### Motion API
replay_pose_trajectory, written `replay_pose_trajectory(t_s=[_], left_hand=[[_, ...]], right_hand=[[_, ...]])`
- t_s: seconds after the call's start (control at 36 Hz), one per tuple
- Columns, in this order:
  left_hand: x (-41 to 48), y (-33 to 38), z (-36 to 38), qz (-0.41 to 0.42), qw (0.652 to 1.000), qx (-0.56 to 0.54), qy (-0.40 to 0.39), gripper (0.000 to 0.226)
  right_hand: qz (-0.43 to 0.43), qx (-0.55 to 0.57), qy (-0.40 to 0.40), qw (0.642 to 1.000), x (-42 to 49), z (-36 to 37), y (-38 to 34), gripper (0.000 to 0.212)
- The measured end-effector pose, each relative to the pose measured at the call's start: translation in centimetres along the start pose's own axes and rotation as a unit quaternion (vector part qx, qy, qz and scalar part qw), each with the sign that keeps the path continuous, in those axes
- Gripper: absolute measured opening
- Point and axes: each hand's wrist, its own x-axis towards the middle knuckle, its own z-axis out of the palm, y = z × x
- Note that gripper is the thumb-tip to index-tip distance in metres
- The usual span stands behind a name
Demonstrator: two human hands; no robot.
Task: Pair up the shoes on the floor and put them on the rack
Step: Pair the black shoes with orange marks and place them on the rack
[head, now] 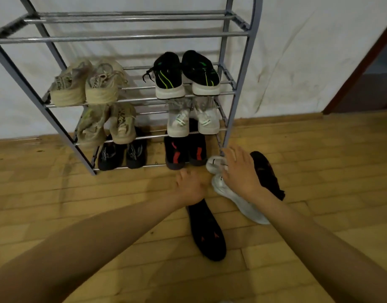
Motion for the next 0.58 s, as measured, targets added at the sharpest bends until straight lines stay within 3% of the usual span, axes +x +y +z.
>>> replay_pose_trajectory(t_s=[0.08,0.25,0.42,0.58], left_hand=[[-0.3,-0.9,3.2,-0.019,0.997,0.007,-0.08,0.07],[1.2,-2.5,8.4,-0.096,0.987,-0.02,-0.131,0.074],[3.5,-2.1,13.0,-0.167,0.974,-0.065,-0.137,0.098],[5.3,-0.8,16.4,-0.205,0.969,-0.055,-0.127,0.104]], right_hand=[[0.018,0.013,-0.031,0.999,-1.8,3.1,1.3,0.057],[0.074,-0.005,-0.12,0.99,-3.5,8.1,4.0,0.057],[0.137,-0.063,-0.155,0.976,-3.7,11.3,6.5,0.058],[0.247,-0.033,-0.189,0.95,-3.2,13.0,8.9,0.066]])
